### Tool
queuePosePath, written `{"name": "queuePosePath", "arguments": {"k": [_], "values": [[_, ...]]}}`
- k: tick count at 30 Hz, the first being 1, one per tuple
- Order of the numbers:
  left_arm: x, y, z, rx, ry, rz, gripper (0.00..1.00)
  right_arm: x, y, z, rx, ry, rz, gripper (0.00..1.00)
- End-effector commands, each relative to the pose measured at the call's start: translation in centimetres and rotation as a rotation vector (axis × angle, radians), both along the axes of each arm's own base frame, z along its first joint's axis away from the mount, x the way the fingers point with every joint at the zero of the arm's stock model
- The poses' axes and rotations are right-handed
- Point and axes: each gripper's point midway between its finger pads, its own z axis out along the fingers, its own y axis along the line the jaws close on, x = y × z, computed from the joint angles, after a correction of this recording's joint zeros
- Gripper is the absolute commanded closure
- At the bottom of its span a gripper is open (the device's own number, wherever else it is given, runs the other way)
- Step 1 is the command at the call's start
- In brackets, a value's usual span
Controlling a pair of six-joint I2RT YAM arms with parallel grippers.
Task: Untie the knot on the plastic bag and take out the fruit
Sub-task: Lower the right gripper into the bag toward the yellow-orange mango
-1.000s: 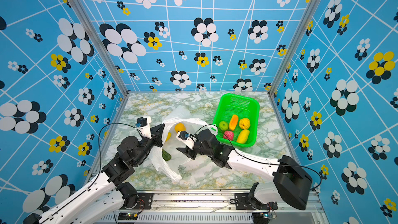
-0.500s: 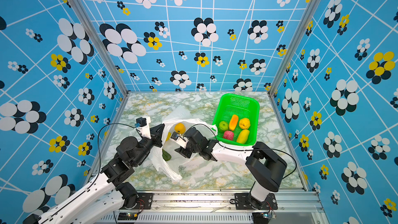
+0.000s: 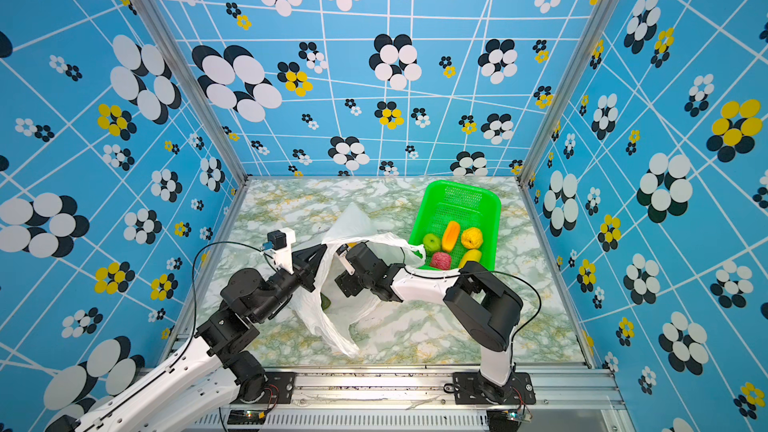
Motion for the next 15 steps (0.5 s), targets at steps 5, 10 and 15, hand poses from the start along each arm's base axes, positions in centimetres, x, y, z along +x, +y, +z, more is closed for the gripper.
{"name": "queuePosePath", "arguments": {"k": [5,10,15], "values": [[-0.7,-0.4,1.3,-0.04,-0.045,-0.047,1.0,3.6,1.1,0.9,0.186,0.084,-0.295,0.13],[-0.7,-0.2,1.3,-0.039,-0.054,-0.039,1.0,5.7,0.0,1.5,0.211,0.056,-0.464,0.12],[-0.9,-0.5,1.5,-0.049,-0.051,-0.059,1.0,7.9,-1.5,2.4,0.136,-0.078,-0.556,0.1]]}}
